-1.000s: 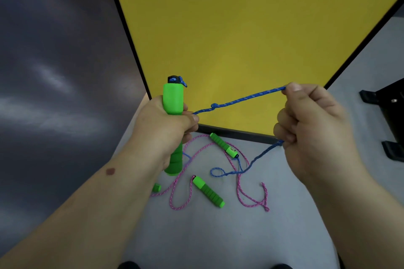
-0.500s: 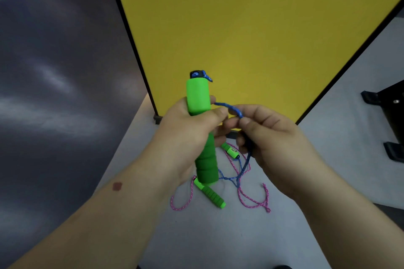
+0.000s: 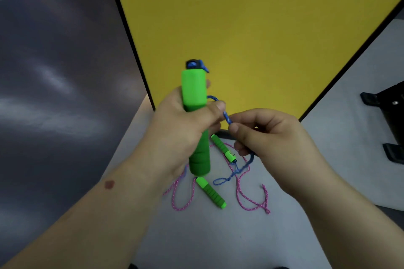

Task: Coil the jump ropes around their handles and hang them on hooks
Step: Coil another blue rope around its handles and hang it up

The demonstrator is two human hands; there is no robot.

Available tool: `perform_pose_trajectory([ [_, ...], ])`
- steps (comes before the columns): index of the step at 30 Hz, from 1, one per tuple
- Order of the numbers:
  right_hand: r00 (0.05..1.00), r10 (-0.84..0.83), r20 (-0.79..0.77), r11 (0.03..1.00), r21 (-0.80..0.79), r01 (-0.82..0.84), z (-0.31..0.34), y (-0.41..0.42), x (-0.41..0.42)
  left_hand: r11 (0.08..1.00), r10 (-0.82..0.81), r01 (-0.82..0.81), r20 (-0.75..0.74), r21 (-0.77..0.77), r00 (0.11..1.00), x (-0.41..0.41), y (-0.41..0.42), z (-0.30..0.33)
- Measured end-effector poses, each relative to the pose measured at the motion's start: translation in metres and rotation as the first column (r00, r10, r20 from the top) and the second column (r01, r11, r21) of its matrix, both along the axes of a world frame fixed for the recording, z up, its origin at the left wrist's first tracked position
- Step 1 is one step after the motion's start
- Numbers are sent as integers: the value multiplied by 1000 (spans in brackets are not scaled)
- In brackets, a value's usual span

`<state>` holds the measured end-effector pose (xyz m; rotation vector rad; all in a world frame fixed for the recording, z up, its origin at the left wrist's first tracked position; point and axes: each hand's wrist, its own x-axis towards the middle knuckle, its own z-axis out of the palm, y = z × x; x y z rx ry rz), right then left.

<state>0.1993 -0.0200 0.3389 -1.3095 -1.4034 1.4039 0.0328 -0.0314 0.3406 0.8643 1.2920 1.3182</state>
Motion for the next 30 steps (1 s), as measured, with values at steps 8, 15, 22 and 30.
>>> perform_pose_trajectory([
  [8,955,213,205,976,-95,-197,0,5,19,961,268,-274,103,44,958,-16,9,6],
  [15,988,151,-21,989,-1,-151,2,2,6,996,71,-66,-73,65,995,9,-4,3],
  [22,988,127,86,991,-44,-124,-3,7,17,967,232,-241,101,85,967,-15,7,12],
  [30,981,163,107,986,-40,-160,-3,5,14,966,227,-238,109,101,968,-11,7,13],
])
